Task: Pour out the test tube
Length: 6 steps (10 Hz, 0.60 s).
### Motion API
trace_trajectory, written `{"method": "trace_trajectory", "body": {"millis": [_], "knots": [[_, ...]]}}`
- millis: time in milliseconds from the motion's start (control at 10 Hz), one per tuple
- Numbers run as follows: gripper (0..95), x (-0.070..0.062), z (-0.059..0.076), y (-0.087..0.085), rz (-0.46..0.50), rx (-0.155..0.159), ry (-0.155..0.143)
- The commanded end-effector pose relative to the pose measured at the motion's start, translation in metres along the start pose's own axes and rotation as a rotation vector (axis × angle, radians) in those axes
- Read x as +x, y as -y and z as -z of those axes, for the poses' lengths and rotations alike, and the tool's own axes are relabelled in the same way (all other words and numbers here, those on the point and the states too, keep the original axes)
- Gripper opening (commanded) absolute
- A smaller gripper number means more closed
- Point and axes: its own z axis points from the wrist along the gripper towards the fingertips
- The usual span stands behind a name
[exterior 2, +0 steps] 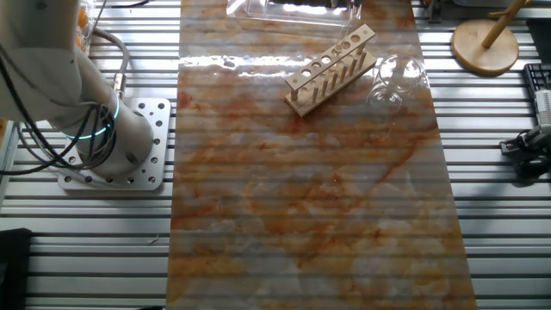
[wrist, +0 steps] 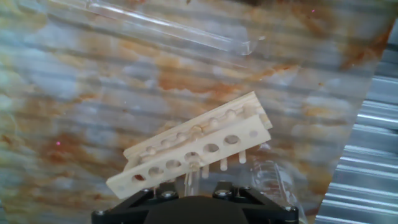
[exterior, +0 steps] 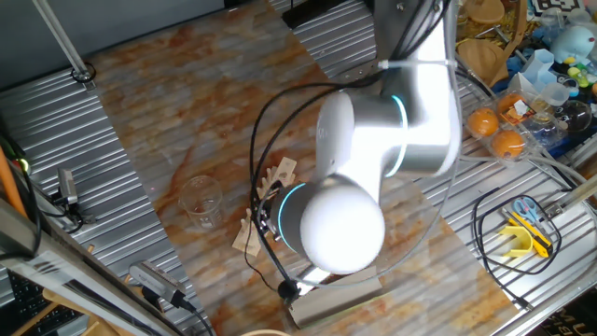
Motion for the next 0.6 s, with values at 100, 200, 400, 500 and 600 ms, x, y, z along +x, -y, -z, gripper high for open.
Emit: {"method": "trace_trajectory", "body": {"millis": [100, 200, 400, 500, 600], "knots": [[38.0, 0.0029, -0.0036, -0.0053, 0.007, -0.002, -0.005], [38.0, 0.0025, -0.0043, -0.0056, -0.003, -0.003, -0.011], [38.0, -0.0012, -0.0055, -0.005, -0.008, -0.008, -0.037], [38.0, -0.0051, -0.0067, -0.0044, -0.01, -0.01, -0.05], [38.0, -0.0068, -0.0089, -0.0053, -0.012, -0.004, -0.067]]}}
